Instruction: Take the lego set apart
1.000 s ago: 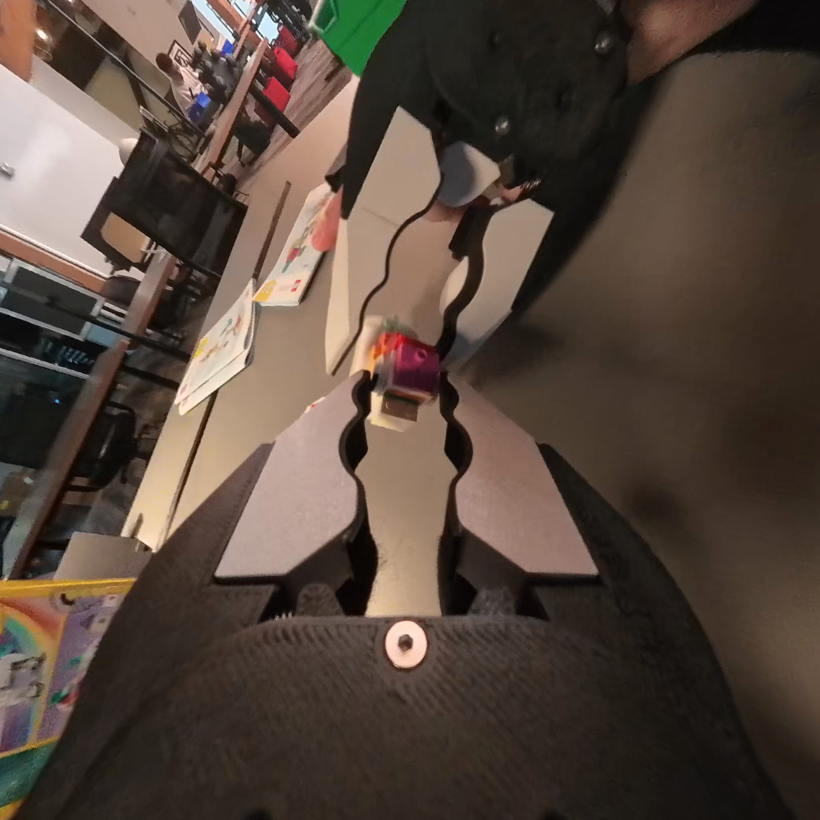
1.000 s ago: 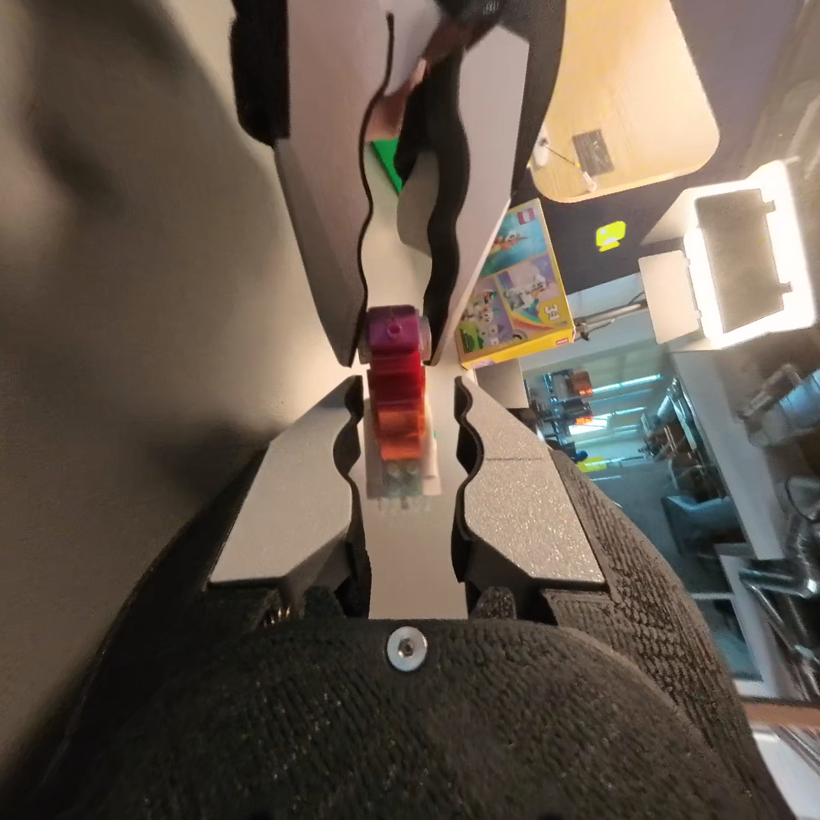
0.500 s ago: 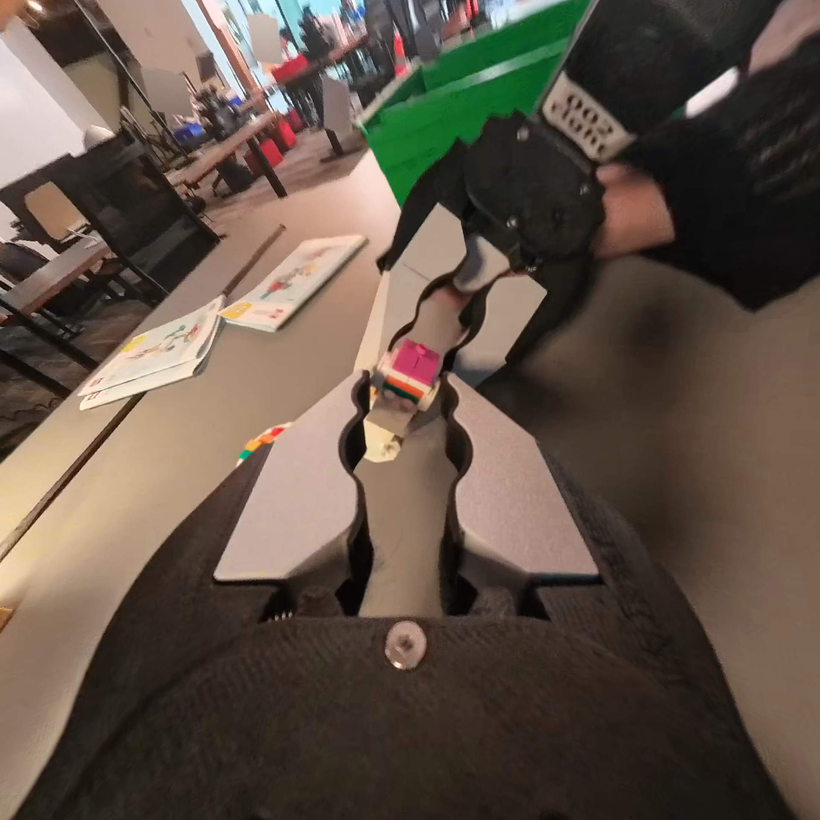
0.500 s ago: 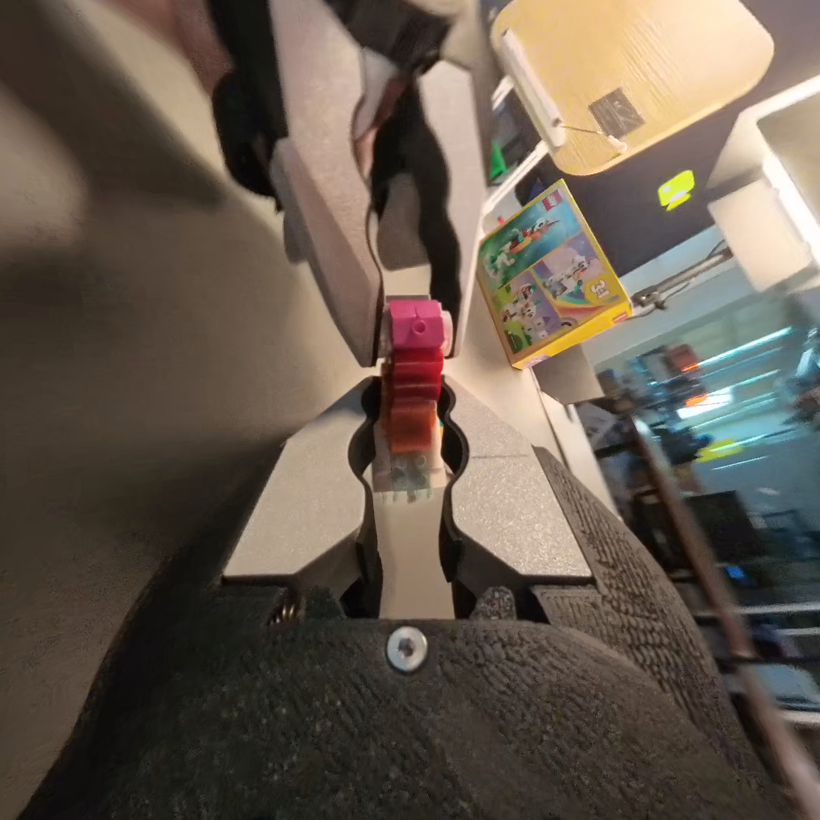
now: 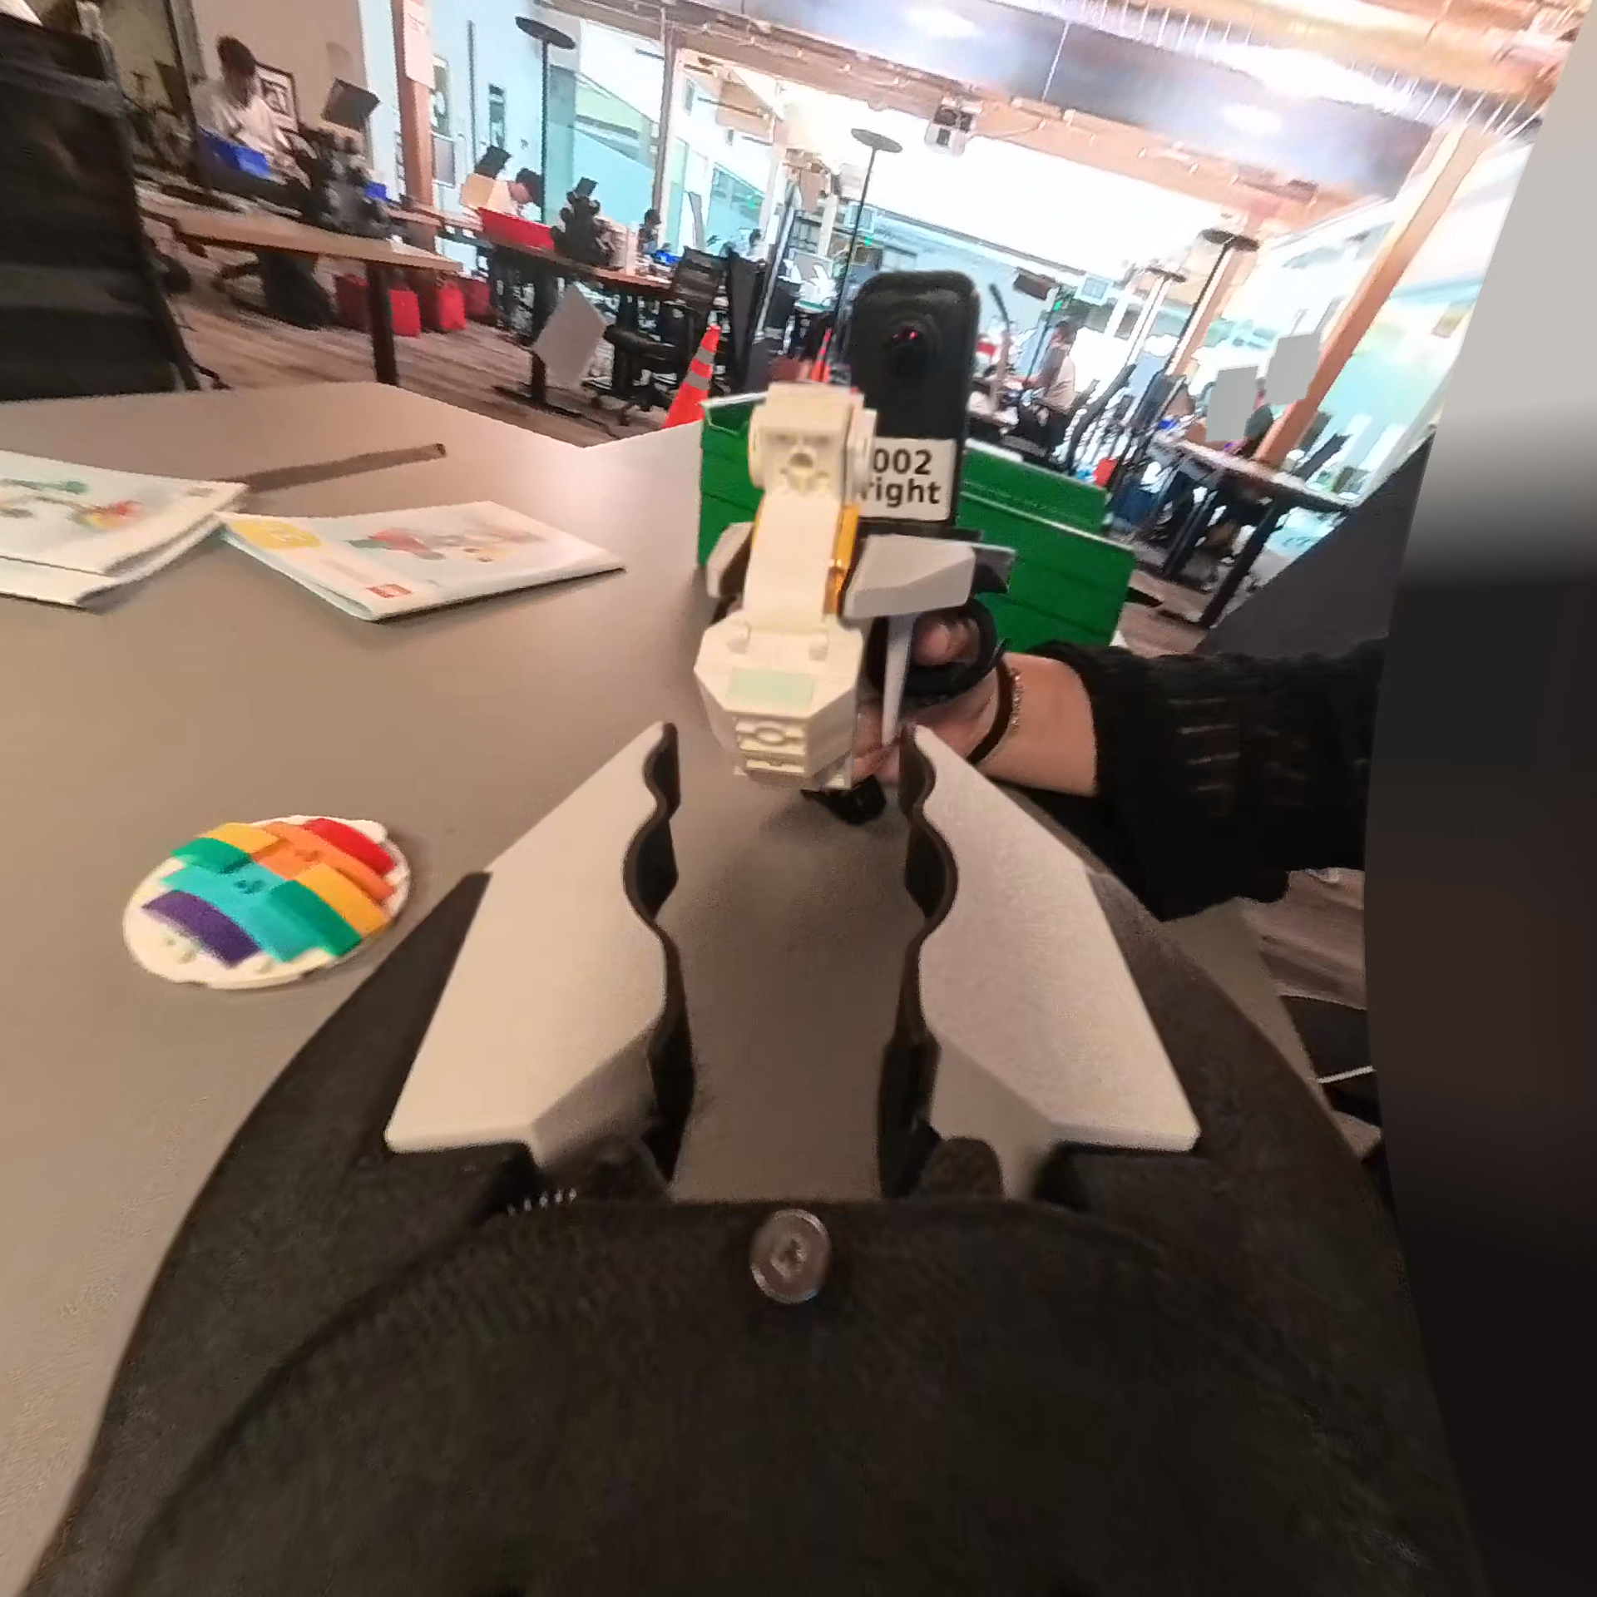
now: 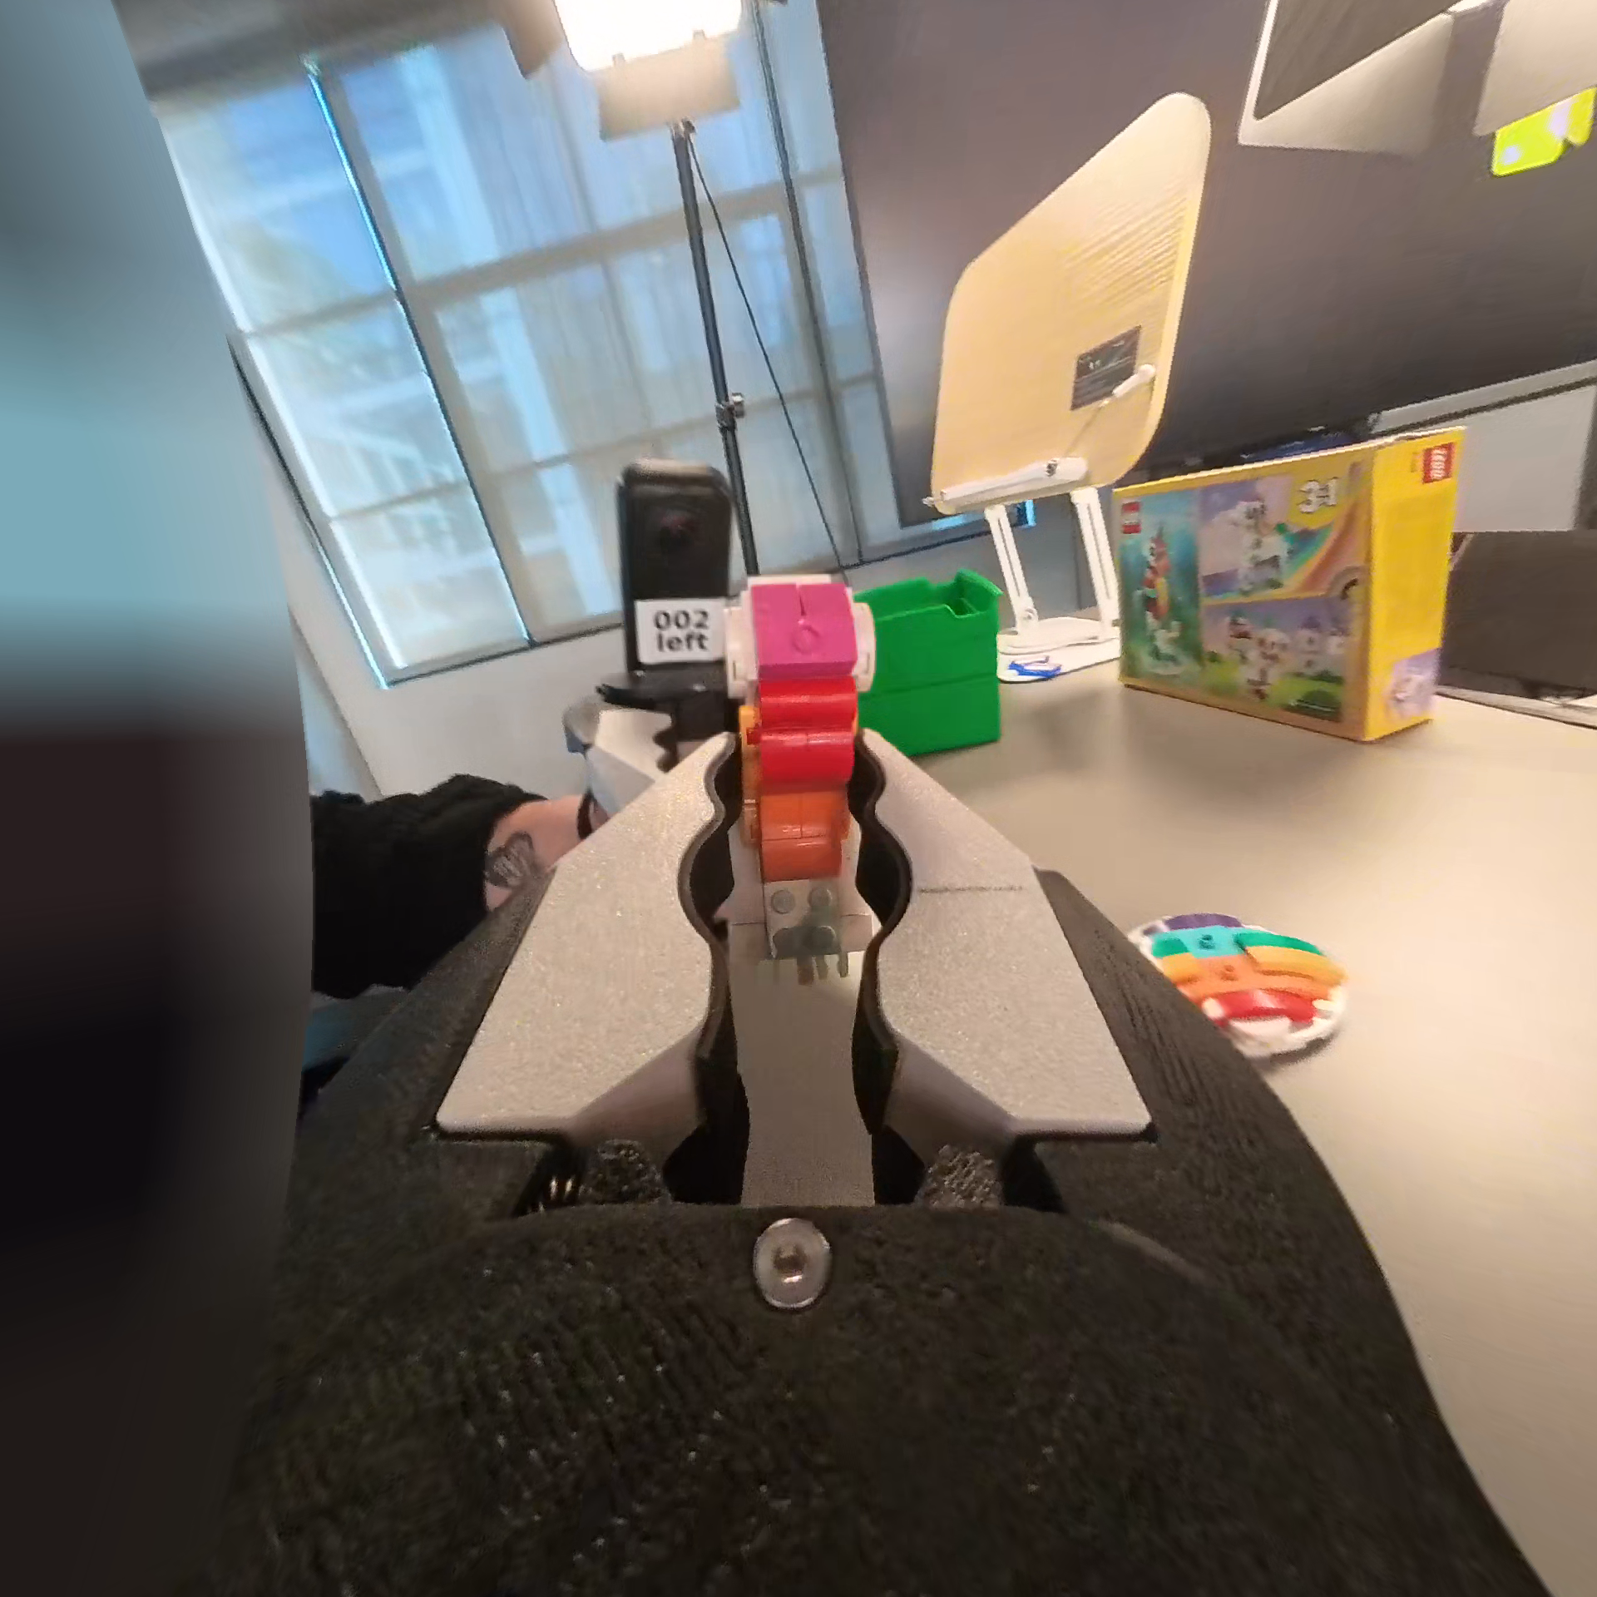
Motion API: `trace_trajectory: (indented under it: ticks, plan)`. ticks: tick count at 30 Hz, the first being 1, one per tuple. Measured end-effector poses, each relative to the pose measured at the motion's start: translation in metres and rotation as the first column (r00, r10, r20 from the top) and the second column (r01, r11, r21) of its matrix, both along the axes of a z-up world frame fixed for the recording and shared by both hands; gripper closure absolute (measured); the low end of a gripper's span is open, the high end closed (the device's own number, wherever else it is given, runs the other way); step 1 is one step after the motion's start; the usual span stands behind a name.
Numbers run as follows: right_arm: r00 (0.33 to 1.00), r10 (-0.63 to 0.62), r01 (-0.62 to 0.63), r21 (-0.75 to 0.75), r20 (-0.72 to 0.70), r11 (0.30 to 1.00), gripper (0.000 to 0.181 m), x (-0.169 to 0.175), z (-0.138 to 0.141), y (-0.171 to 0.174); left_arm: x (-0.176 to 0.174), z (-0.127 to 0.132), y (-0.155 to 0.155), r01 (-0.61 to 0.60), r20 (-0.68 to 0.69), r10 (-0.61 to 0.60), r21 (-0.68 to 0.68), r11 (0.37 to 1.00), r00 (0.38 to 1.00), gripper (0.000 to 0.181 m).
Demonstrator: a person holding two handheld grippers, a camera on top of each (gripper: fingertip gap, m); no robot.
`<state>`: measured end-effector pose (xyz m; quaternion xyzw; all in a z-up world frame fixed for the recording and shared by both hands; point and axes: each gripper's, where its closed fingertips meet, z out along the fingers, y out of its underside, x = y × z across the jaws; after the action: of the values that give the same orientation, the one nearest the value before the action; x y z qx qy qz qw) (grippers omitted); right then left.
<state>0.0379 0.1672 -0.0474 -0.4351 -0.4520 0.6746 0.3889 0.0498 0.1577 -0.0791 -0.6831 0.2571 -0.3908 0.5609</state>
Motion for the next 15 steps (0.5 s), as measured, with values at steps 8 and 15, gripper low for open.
trace_trajectory:
  ticks: [8,15]
  plan:
    - [0.998,0.033,-0.035,-0.045,-0.044,0.998,0.159,0.001,0.006,-0.004,0.006,0.009,0.000,0.026,0.107,-0.031,0.044,0.999,0.994,0.144]
    - [0.997,0.023,-0.026,-0.041,-0.077,0.999,0.158,0.005,0.010,-0.003,-0.005,0.023,-0.003,0.009,0.144,-0.021,0.083,0.996,0.989,0.150]
